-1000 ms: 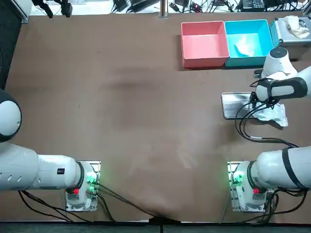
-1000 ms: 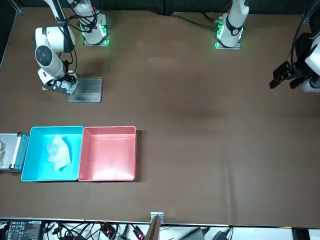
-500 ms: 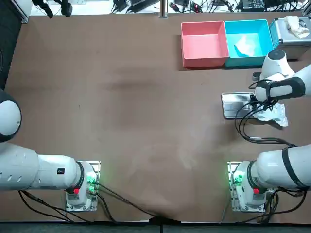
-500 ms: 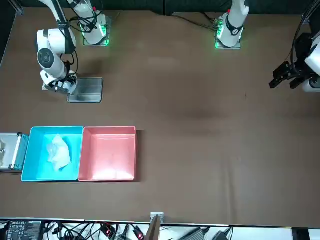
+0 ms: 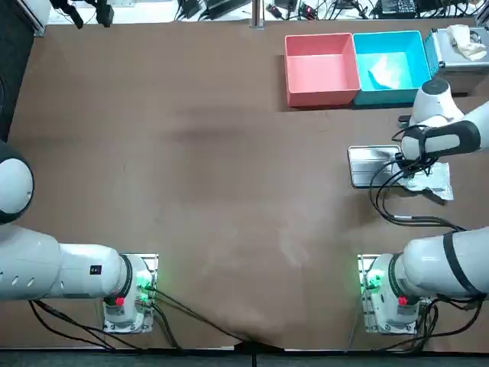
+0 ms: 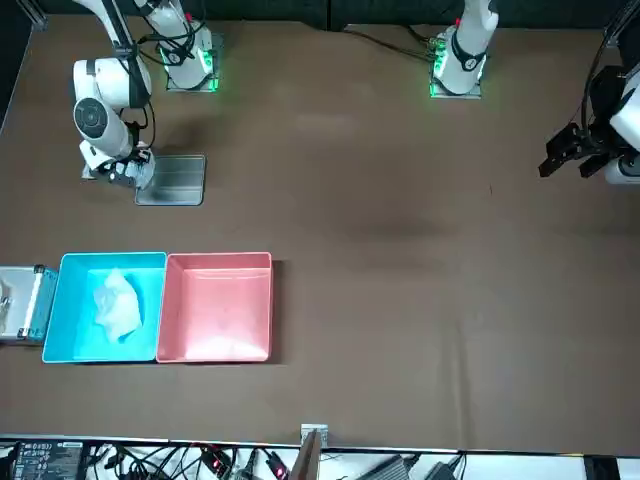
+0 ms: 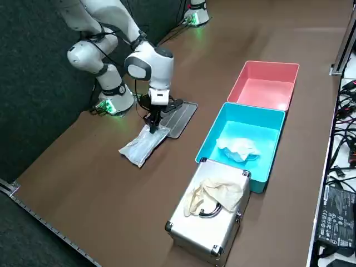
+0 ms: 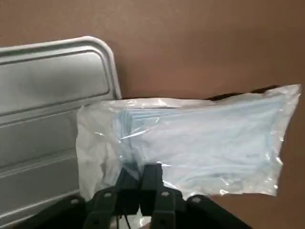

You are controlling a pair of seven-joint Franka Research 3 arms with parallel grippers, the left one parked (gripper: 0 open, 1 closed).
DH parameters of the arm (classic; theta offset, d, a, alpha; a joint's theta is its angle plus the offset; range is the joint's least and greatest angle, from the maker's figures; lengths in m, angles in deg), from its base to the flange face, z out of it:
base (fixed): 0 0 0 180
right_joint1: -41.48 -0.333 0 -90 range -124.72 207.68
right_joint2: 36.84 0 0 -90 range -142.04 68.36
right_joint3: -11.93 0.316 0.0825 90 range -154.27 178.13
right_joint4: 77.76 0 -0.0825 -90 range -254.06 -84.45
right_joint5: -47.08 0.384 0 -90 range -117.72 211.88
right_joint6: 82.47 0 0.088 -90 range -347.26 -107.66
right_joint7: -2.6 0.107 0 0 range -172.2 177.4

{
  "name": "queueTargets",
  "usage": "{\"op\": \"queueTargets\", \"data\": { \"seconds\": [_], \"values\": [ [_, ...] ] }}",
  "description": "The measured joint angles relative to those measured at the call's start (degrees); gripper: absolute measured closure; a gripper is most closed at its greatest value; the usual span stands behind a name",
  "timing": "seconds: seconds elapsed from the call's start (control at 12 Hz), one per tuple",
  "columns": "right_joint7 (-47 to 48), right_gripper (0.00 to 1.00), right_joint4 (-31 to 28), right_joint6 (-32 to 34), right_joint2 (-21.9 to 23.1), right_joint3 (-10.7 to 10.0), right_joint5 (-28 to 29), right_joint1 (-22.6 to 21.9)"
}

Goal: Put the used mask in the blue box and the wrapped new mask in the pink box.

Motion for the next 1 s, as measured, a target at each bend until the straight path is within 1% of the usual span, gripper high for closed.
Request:
{"op": "queueTargets", "data": {
  "seconds": [0.08, 0.33, 0.58, 0.75, 0.83, 1.0],
  "values": [
    [0.2, 0.97, 0.1, 0.8, 0.5, 0.0, 0.0, 0.0],
    [0.3, 0.98, 1.4, 9.3, 6.9, 0.2, 0.0, -0.3],
    [0.3, 0.98, 3.3, 19.2, 14.1, 0.4, 1.1, -3.1],
    [0.3, 0.98, 5.9, 25.5, 17.8, 0.6, 4.9, -5.7],
    [0.3, 0.98, 7.9, 28.6, 18.9, 0.6, 6.6, -7.2],
    [0.3, 0.98, 12.9, 33.3, 19.8, 0.8, 10.1, -10.2]
  ]
}}
